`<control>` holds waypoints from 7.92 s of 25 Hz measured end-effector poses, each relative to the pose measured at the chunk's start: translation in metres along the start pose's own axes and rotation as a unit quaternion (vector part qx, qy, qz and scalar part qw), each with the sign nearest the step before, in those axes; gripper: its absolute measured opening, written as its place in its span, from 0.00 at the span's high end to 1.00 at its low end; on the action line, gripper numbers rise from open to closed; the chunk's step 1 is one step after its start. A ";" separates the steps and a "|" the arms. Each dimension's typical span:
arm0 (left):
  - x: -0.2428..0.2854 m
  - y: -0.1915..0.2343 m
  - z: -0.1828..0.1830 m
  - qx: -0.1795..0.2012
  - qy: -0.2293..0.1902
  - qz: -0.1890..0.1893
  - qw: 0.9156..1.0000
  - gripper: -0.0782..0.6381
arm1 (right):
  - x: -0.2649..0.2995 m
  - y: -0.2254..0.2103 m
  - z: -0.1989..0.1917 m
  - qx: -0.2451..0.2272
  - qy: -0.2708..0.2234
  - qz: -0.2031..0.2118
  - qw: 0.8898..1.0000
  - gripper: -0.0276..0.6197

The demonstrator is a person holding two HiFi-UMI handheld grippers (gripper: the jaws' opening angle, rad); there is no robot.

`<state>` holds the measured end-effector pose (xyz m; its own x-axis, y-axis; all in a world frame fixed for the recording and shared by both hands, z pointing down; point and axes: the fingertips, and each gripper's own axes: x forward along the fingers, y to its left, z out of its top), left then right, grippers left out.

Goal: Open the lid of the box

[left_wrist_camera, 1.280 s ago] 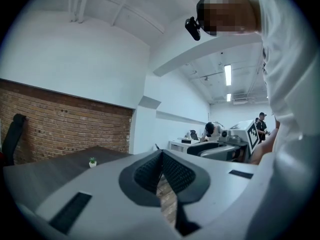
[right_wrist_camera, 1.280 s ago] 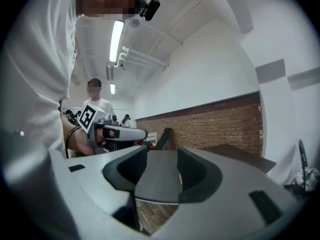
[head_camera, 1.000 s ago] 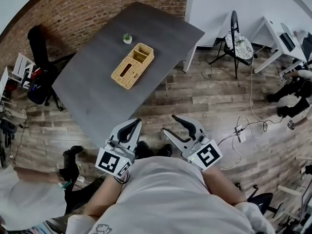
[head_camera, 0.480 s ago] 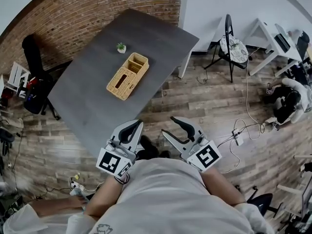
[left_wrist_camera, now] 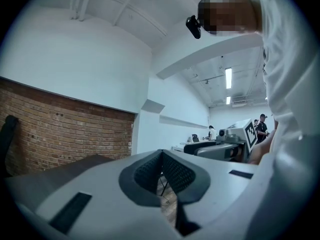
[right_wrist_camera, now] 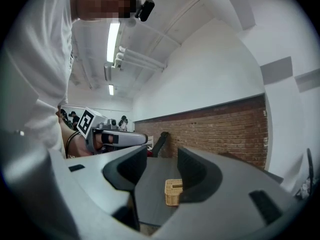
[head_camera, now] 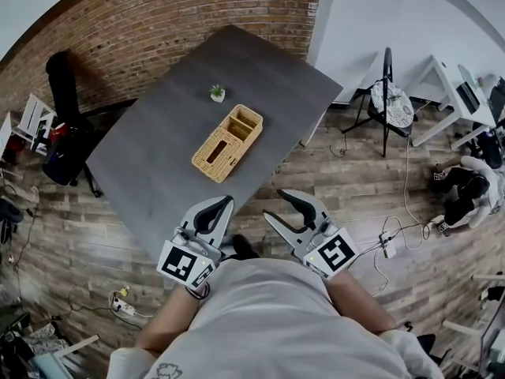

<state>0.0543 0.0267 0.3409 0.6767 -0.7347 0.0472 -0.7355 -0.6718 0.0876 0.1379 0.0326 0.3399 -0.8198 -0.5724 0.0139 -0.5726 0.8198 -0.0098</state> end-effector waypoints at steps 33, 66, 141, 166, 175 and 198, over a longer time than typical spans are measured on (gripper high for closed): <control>-0.040 0.171 0.012 -0.027 -0.009 0.244 0.969 0.88 | 0.221 -0.018 -0.004 -0.015 0.027 0.262 0.964 0.65; 0.025 0.188 -0.113 -0.104 0.065 0.380 0.917 0.88 | 0.234 -0.063 -0.152 -0.105 0.185 0.524 0.825 0.55; -0.008 0.249 -0.157 -0.138 0.094 0.369 0.914 0.88 | 0.309 -0.040 -0.204 -0.321 0.306 0.593 0.672 0.89; -0.022 0.313 -0.179 -0.176 0.093 0.351 0.915 0.88 | 0.432 -0.047 -0.244 -0.263 0.359 0.568 0.692 0.86; -0.023 0.325 -0.187 -0.189 0.092 0.349 0.913 0.88 | 0.447 -0.050 -0.267 -0.256 0.384 0.577 0.674 0.86; 0.000 0.295 -0.150 -0.150 0.090 0.362 0.916 0.88 | 0.408 -0.078 -0.220 -0.253 0.318 0.527 0.746 0.75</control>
<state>-0.1581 -0.1571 0.5156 0.0298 -0.9316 0.3623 -0.9700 0.0605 0.2355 -0.1508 -0.2612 0.5660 -0.5524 0.3866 0.7385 0.5963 0.8024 0.0260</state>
